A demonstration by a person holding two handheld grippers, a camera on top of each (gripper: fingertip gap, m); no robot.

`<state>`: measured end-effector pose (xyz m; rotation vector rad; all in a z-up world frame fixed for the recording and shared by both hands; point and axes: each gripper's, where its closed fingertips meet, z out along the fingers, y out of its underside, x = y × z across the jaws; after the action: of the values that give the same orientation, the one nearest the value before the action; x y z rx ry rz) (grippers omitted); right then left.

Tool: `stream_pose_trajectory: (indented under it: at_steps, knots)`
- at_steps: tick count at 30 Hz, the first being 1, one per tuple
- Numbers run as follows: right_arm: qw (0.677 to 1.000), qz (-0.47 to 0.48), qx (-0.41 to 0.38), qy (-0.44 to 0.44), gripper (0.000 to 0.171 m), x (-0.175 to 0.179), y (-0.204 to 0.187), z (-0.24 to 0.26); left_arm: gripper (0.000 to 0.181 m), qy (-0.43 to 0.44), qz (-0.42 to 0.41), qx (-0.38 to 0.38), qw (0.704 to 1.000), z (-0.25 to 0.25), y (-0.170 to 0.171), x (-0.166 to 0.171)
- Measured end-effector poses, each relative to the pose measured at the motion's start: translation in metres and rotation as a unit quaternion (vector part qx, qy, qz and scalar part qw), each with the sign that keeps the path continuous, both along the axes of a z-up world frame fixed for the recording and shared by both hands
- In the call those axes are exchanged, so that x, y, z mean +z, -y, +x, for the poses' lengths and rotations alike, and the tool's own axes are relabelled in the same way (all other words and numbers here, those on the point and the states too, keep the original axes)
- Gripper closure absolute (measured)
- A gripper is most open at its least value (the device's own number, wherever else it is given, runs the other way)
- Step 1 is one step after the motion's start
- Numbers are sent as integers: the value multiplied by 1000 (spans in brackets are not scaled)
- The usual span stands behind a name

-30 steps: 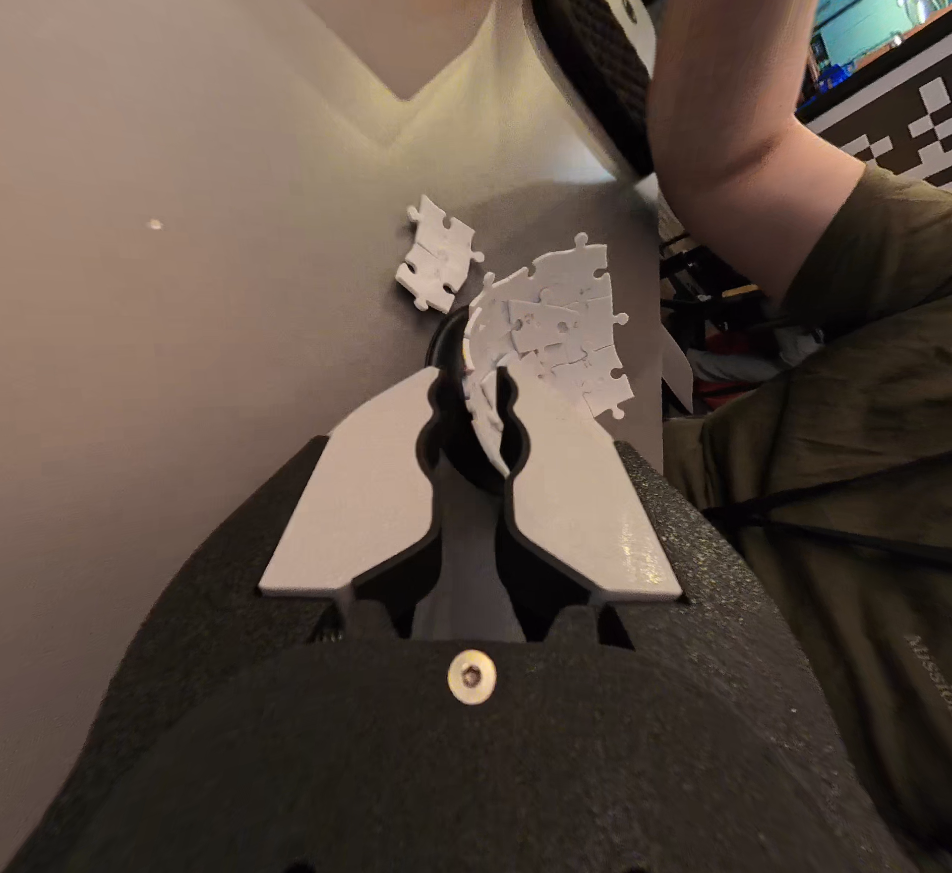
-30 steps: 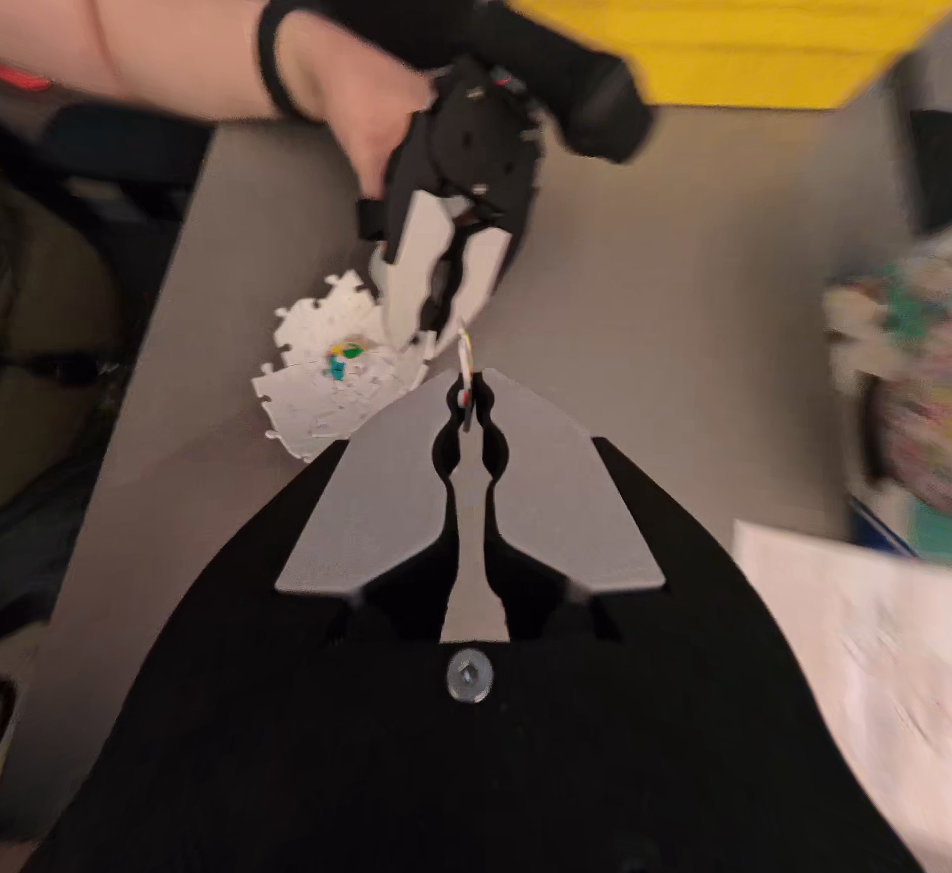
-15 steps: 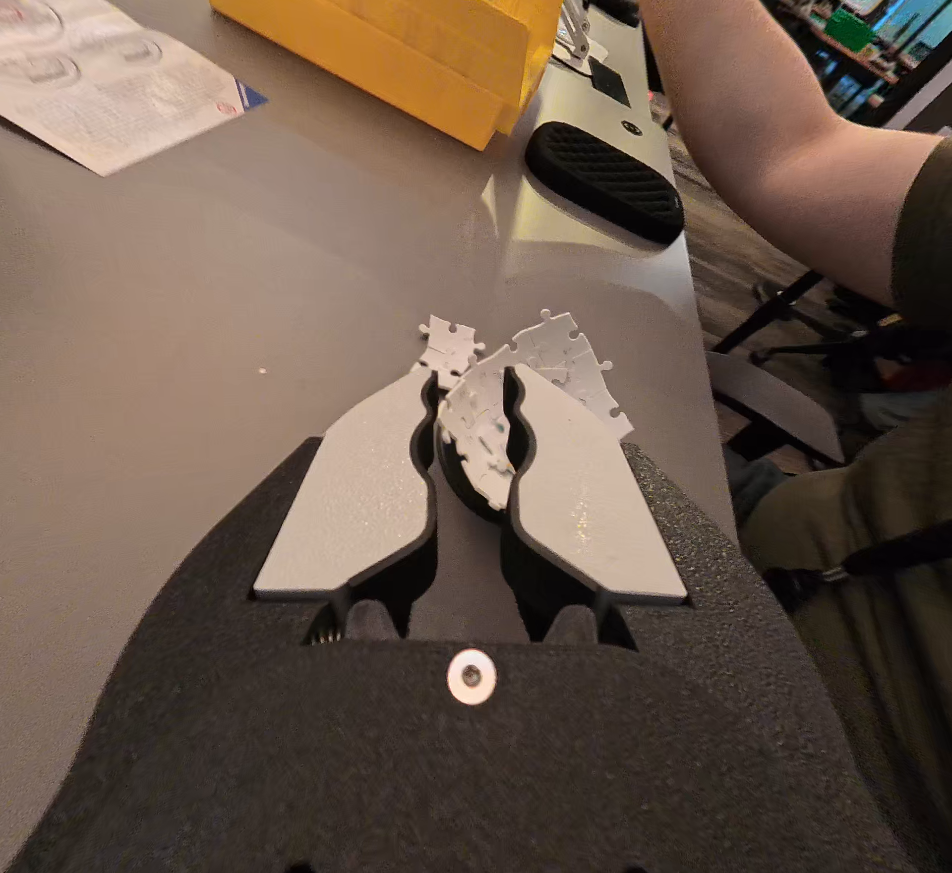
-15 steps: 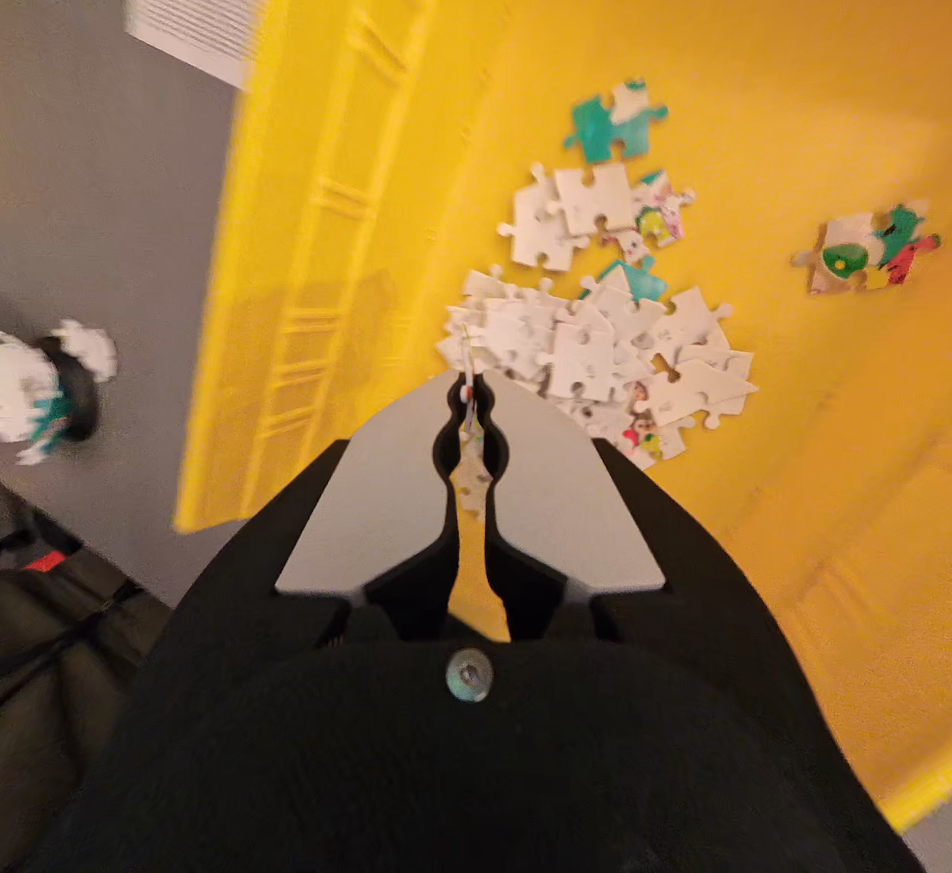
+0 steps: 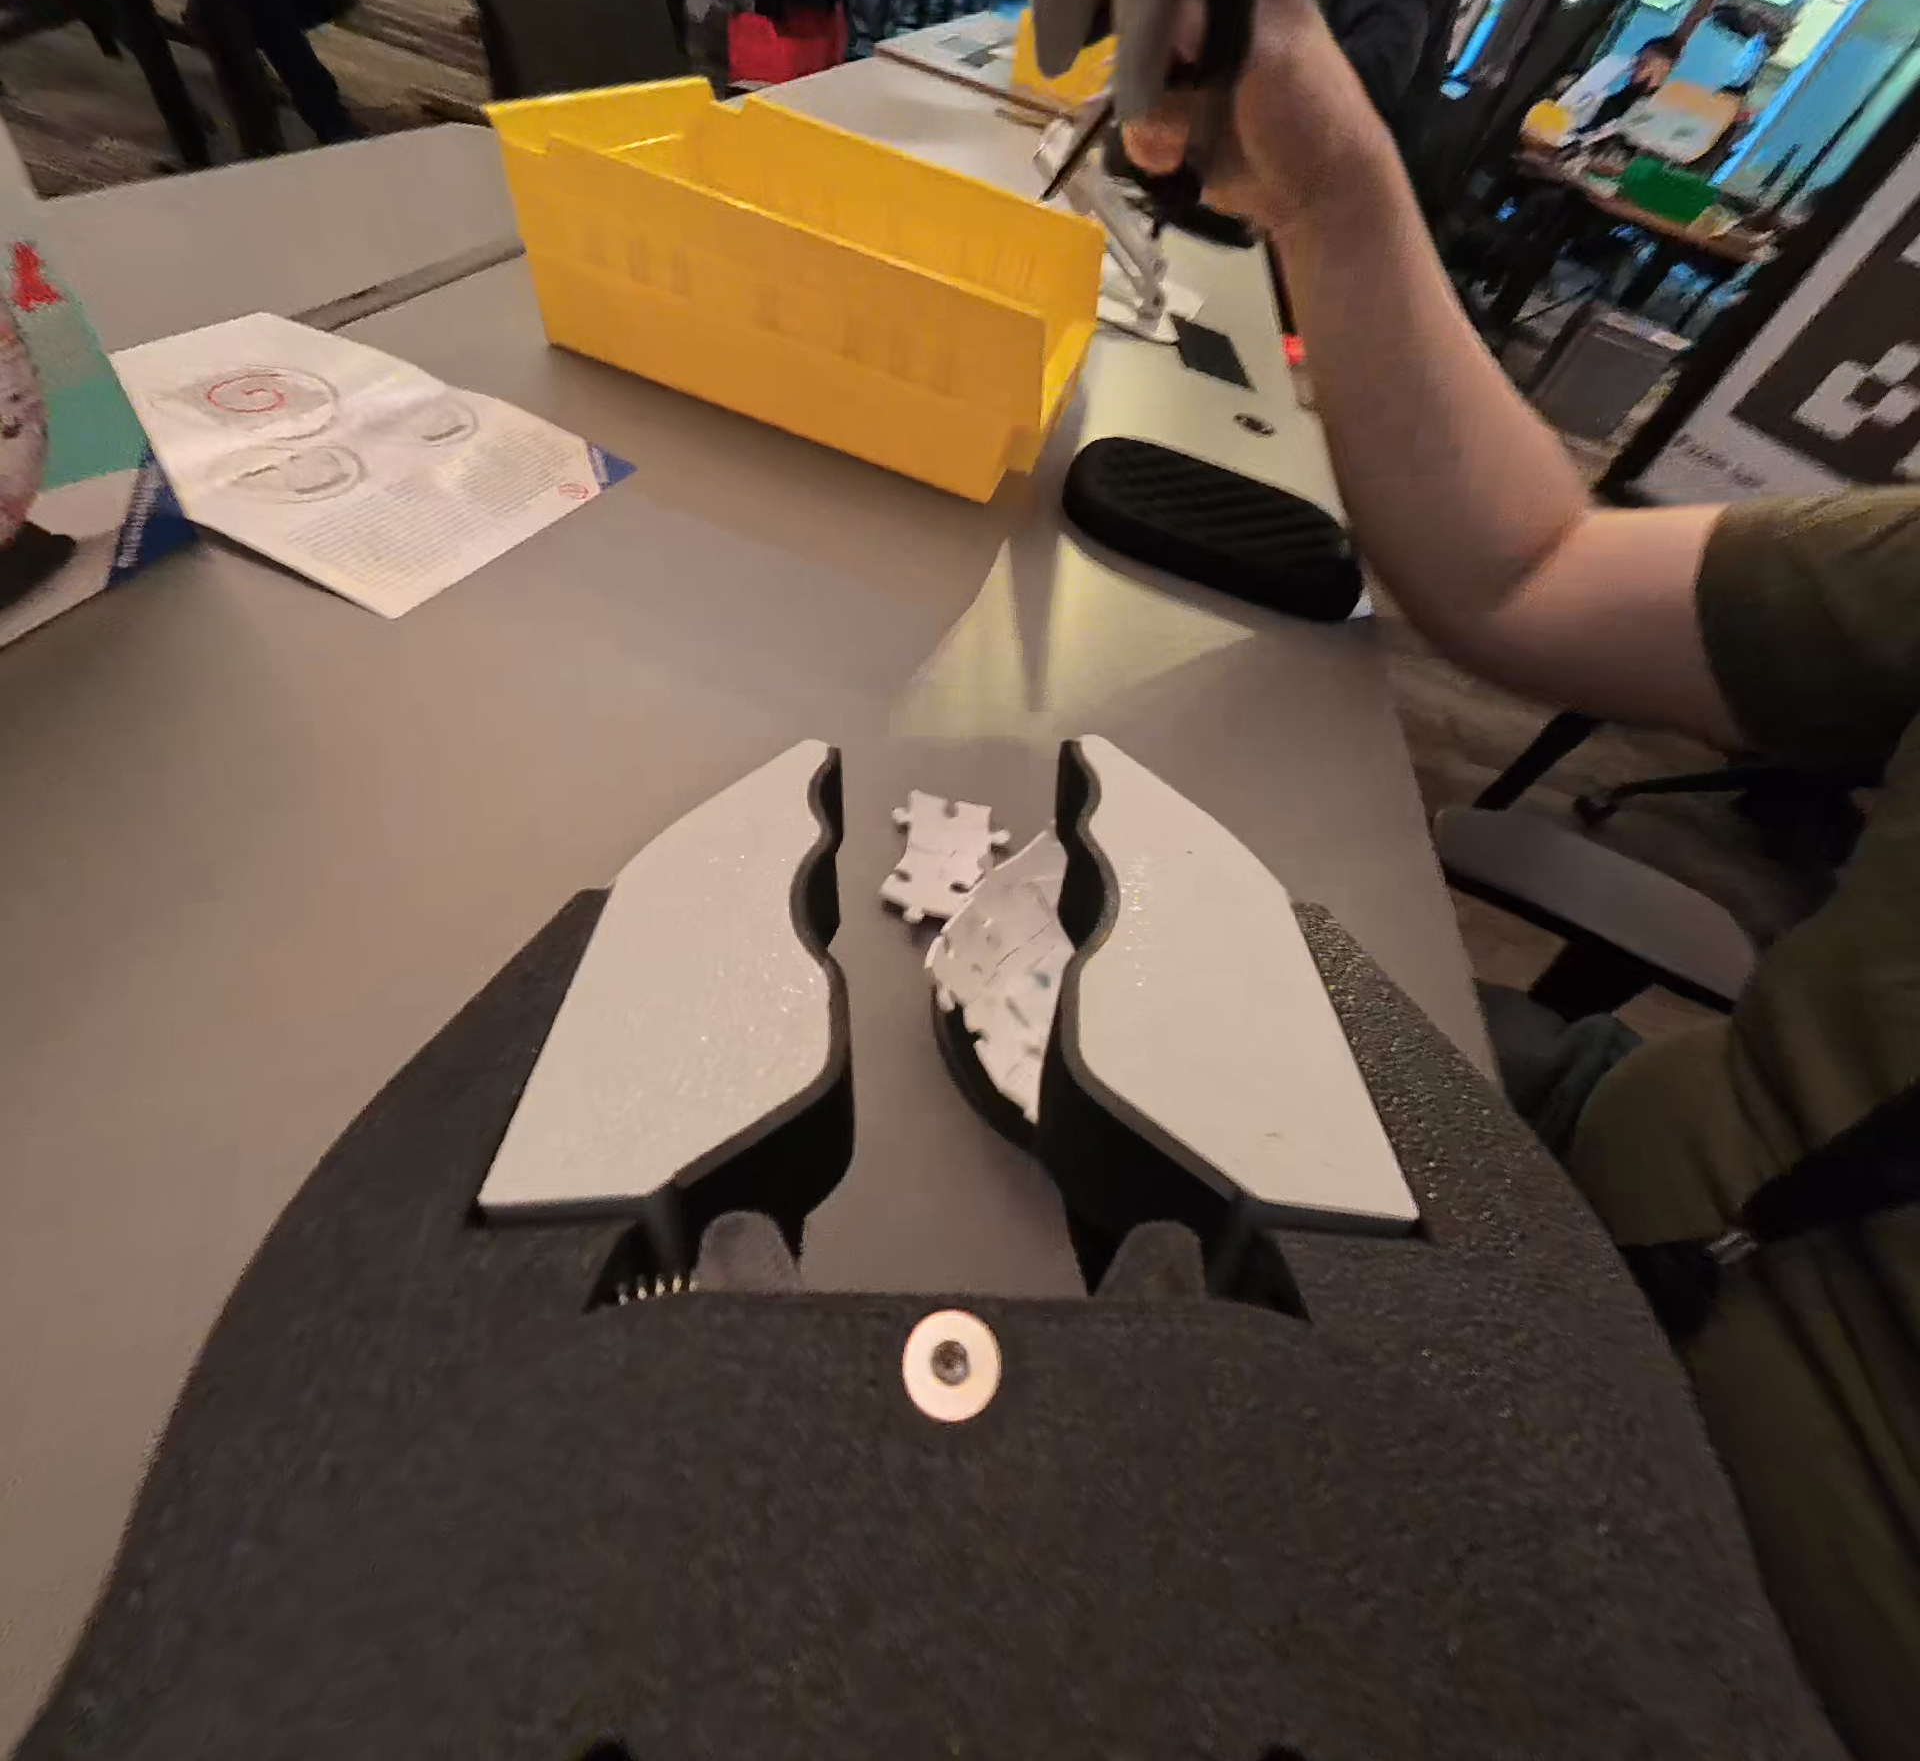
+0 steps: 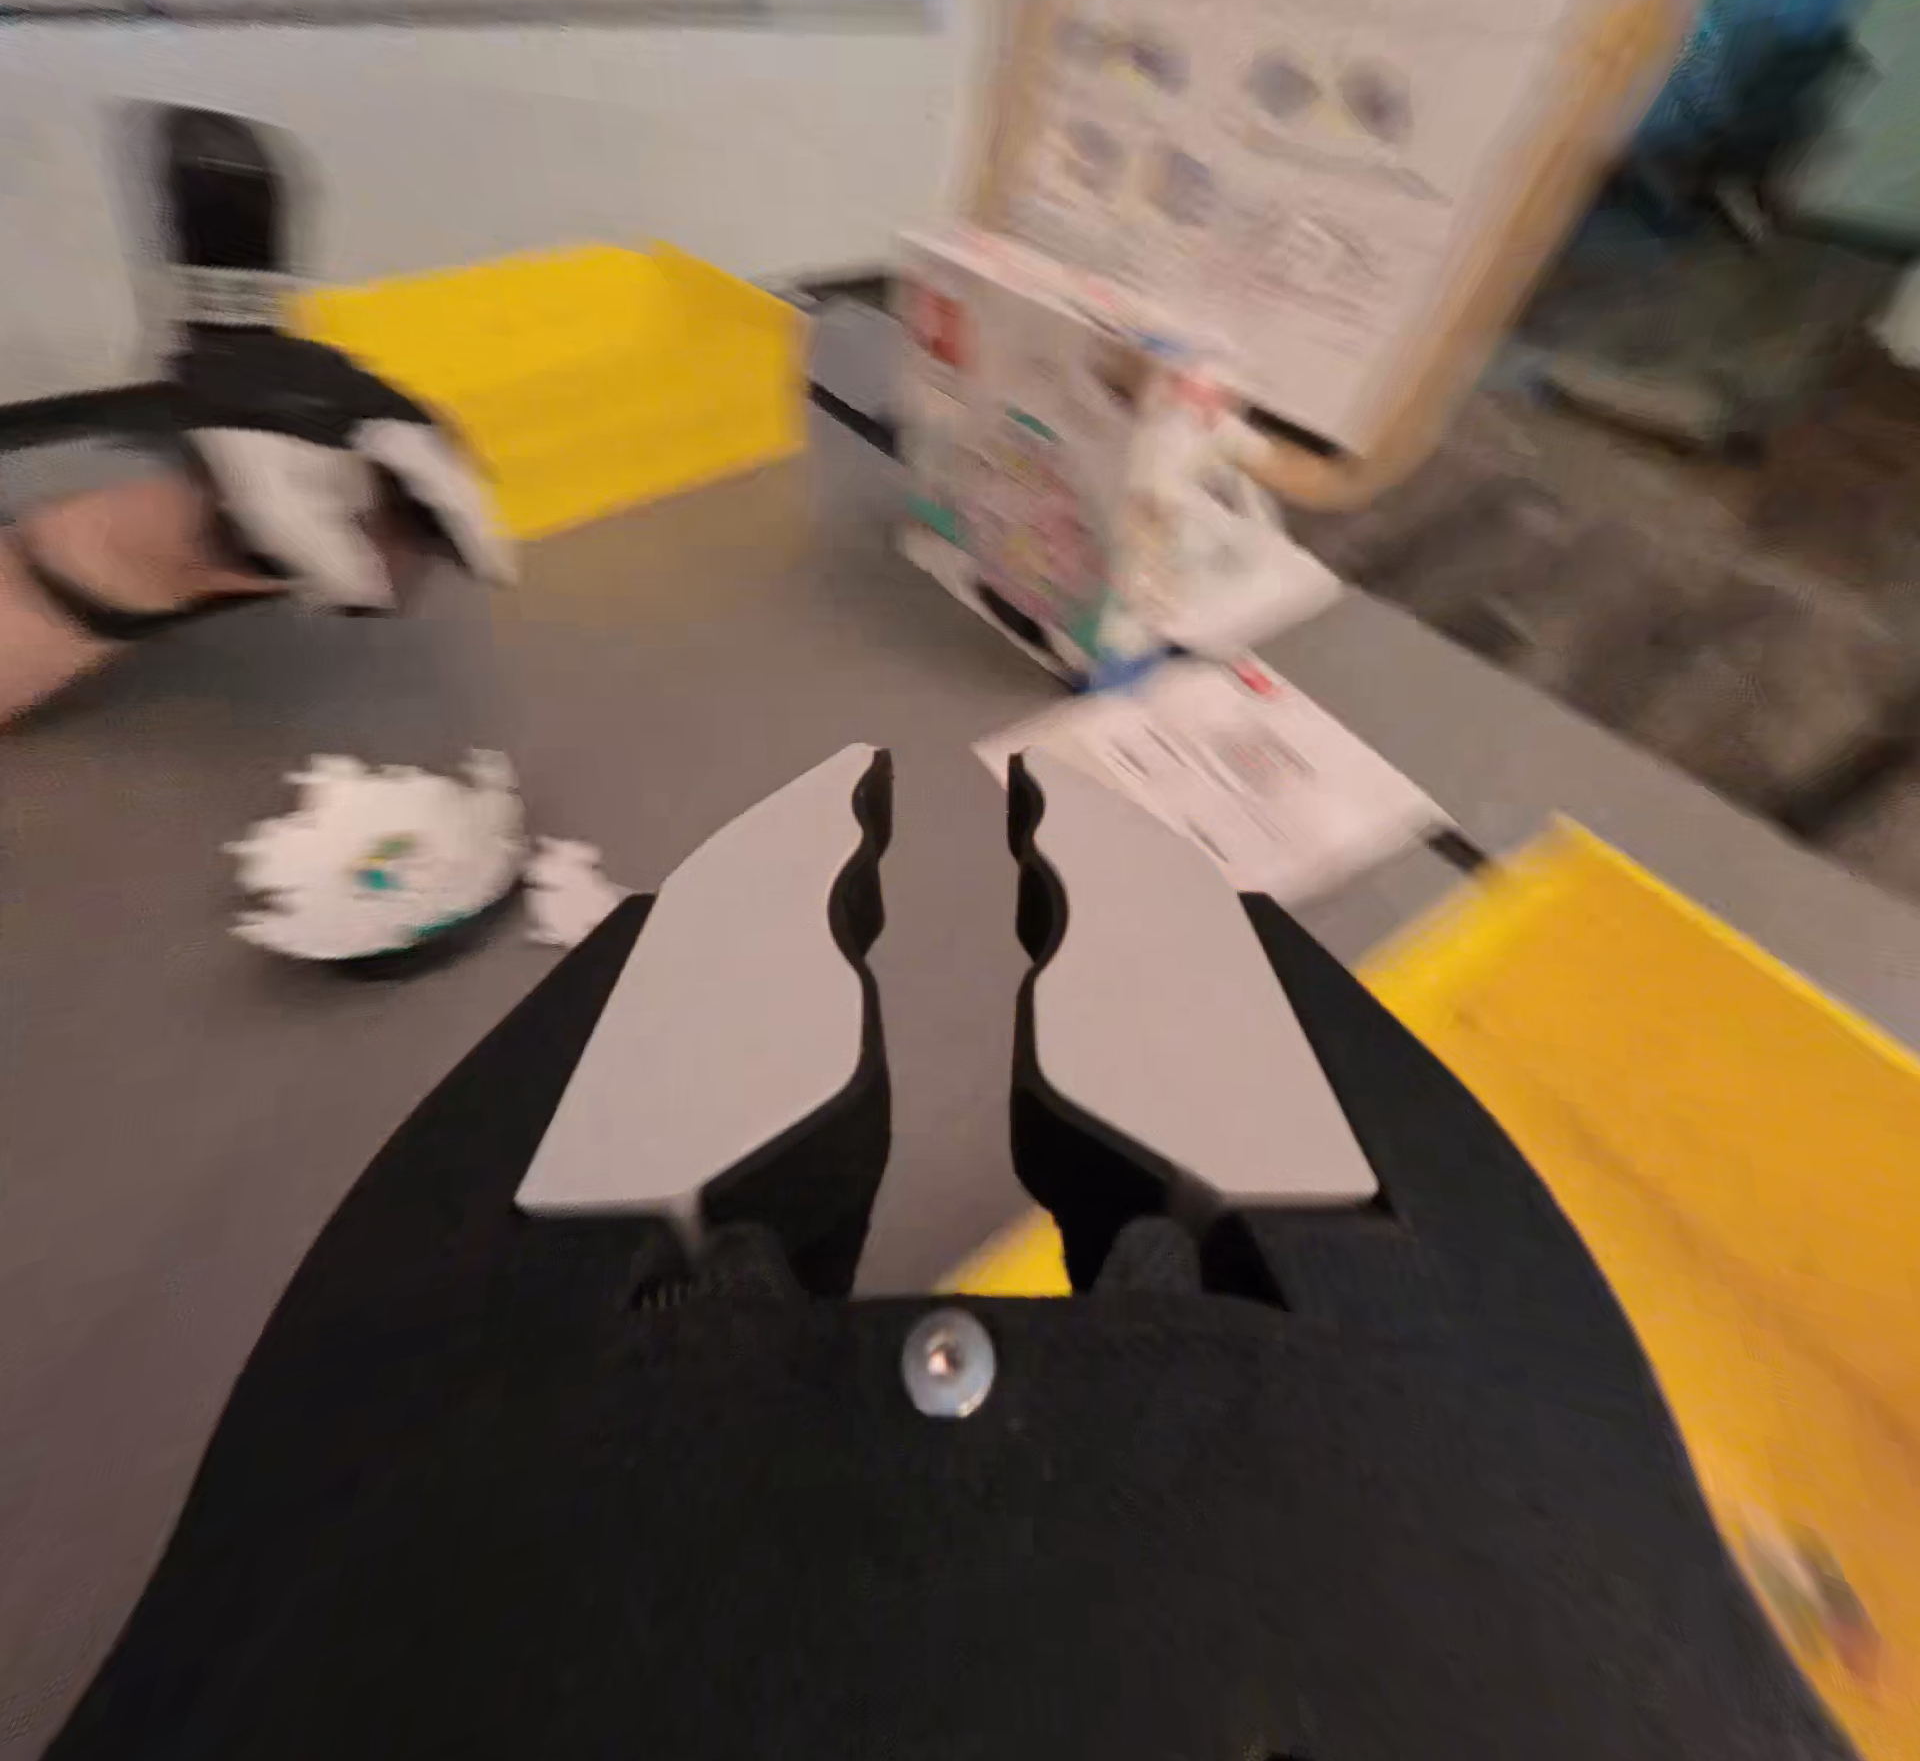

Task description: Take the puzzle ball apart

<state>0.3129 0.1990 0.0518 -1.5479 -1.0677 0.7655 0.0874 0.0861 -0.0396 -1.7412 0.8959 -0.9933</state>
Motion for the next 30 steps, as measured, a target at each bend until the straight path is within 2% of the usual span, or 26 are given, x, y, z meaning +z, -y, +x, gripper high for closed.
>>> stream_pose_trajectory:
  at_steps: [2,5,8,12,19,21,26,30]
  knots:
    - [994,10,109,10,149,-9,51,-53,143,-2,-23,-23,999,4,0,2]
    - [969,24,212,127,139,-79,87,-105,143,-80,-4,-24,996,7,-10,-7]
    - [930,46,277,237,131,-152,99,-125,143,-119,14,-35,992,15,-12,-1]
    - [902,23,301,309,131,-198,97,-137,143,-121,32,-48,991,23,-14,12]
    - [894,-36,317,316,129,-212,102,-147,145,-111,33,-55,992,28,-14,14]
    - [898,-37,312,308,137,-212,103,-150,145,-117,35,-55,991,26,-13,10]
    - [899,-17,303,316,140,-210,100,-148,145,-126,21,-52,990,23,-22,0]
    - [914,76,257,304,140,-187,86,-144,141,-131,-34,-58,989,24,-33,-17]
